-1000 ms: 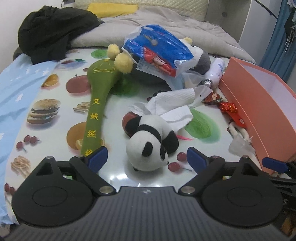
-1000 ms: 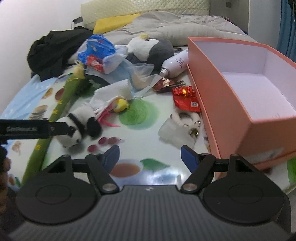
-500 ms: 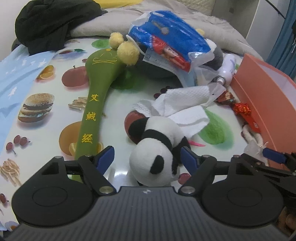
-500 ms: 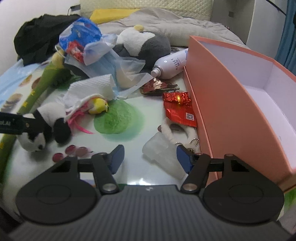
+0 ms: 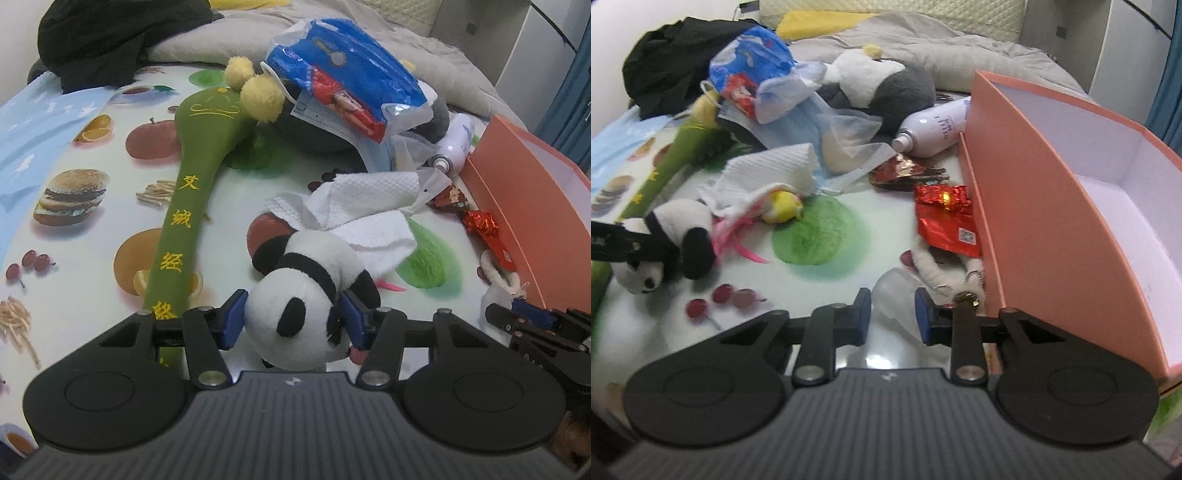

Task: Organize soft objects
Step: 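Carry the panda plush with the left gripper into the pink box and release, then withdraw the left gripper from the box back toward the white tissue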

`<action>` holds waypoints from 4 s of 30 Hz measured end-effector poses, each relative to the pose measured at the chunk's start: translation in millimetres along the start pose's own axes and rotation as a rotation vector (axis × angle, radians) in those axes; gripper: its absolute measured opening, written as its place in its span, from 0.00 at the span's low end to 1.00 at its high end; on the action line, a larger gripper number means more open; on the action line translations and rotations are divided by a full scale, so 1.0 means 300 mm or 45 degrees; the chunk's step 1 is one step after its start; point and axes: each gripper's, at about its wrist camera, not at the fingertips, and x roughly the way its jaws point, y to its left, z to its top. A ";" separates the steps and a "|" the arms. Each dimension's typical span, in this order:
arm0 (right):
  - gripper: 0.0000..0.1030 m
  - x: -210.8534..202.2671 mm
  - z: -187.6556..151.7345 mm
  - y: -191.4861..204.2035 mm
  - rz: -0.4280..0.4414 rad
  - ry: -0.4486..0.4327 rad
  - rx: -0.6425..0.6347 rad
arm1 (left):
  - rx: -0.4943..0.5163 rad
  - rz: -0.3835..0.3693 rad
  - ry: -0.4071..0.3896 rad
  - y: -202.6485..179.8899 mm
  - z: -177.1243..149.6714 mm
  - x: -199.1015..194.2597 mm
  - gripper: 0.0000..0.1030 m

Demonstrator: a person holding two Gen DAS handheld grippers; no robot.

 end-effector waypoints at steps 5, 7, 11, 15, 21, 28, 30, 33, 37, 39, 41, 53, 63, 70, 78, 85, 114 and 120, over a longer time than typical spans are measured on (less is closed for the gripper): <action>0.28 -0.054 -0.017 0.016 0.066 -0.007 0.008 | -0.012 0.013 -0.032 -0.007 -0.027 -0.051 0.58; 0.28 -0.078 -0.027 0.020 0.100 -0.008 0.025 | -0.020 0.016 -0.040 -0.009 -0.041 -0.073 0.58; 0.28 -0.125 -0.038 0.021 0.142 -0.014 0.050 | -0.035 0.016 -0.065 -0.022 -0.069 -0.117 0.57; 0.28 -0.168 -0.048 0.013 0.176 -0.023 0.072 | -0.053 0.016 -0.098 -0.038 -0.084 -0.165 0.57; 0.26 -0.214 -0.035 -0.015 0.206 -0.051 0.088 | -0.060 0.005 -0.111 -0.086 -0.089 -0.215 0.57; 0.24 -0.268 0.012 -0.085 0.237 -0.071 0.120 | -0.065 -0.019 -0.127 -0.165 -0.039 -0.287 0.57; 0.24 -0.299 0.042 -0.108 0.251 -0.074 0.139 | -0.069 -0.035 -0.132 -0.192 -0.003 -0.323 0.57; 0.24 -0.356 0.088 -0.144 0.270 -0.104 0.160 | -0.036 -0.037 -0.157 -0.245 0.061 -0.376 0.57; 0.24 -0.438 0.156 -0.185 0.265 -0.175 0.151 | 0.011 -0.076 -0.203 -0.328 0.138 -0.445 0.57; 0.24 -0.479 0.192 -0.214 0.253 -0.216 0.162 | 0.027 -0.094 -0.225 -0.367 0.171 -0.475 0.57; 0.24 -0.518 0.227 -0.250 0.238 -0.257 0.175 | 0.040 -0.118 -0.242 -0.407 0.202 -0.501 0.57; 0.24 -0.641 0.343 -0.485 0.116 -0.396 0.280 | 0.160 -0.330 -0.292 -0.691 0.347 -0.554 0.57; 0.24 -0.565 0.365 -0.696 -0.094 -0.329 0.366 | 0.308 -0.486 -0.195 -0.969 0.395 -0.379 0.57; 0.24 -0.411 0.292 -0.816 -0.162 -0.115 0.454 | 0.436 -0.452 -0.082 -1.097 0.339 -0.201 0.57; 0.25 -0.256 0.164 -0.871 -0.167 0.105 0.564 | 0.413 -0.494 0.125 -1.117 0.302 -0.051 0.57; 0.42 -0.269 0.151 -0.885 -0.184 0.120 0.589 | 0.492 -0.478 0.121 -1.132 0.292 -0.061 0.60; 0.55 -0.778 0.136 -0.554 -0.073 -0.345 0.439 | 0.425 -0.494 -0.279 -0.732 0.164 -0.644 0.66; 0.55 -0.818 0.084 -0.447 -0.034 -0.364 0.404 | 0.383 -0.437 -0.353 -0.609 0.088 -0.722 0.66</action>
